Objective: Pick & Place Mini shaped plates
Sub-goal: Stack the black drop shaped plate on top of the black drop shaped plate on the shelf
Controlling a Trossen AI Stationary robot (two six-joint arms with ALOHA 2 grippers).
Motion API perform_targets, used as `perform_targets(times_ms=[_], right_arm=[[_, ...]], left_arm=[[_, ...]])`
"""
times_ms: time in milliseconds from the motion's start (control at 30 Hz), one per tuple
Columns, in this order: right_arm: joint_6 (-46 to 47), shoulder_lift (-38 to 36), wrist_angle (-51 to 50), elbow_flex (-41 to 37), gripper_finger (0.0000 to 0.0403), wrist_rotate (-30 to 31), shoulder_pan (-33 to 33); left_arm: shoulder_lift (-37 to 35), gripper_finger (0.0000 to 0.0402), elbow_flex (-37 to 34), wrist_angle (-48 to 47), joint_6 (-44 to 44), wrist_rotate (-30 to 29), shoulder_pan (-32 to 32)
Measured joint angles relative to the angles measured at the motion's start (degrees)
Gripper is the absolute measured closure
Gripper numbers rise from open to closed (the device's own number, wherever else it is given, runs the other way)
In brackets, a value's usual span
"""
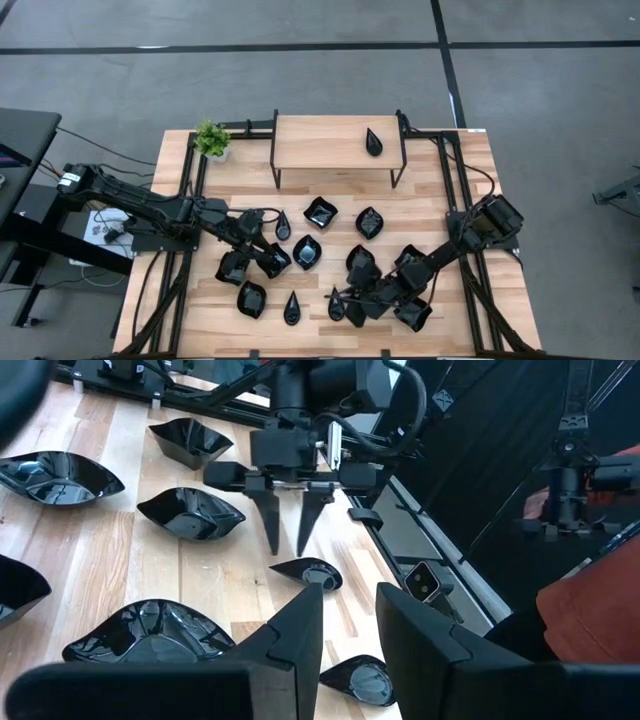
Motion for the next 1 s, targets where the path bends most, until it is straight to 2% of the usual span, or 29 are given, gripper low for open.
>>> perform_targets(times_ms=[400, 767, 1000], right_arm=[[-0.6, 0.0, -2.0, 0.0, 0.0278, 0.0, -0.1], [0.9, 0.0, -4.3, 0.0, 0.0278, 0.3, 3.3], [5.8, 4.2, -1.0, -0.7, 0.0278, 1.6, 4.8]], left_arm=[[0.0, 0.0305, 0.0, 0.4, 0.0, 0.0, 0.0], [0.0, 0.0305, 0.0, 1.2, 0.0, 0.0, 0.0], [0.0, 0.0305, 0.0, 1.5, -0.4, 0.0, 0.0]])
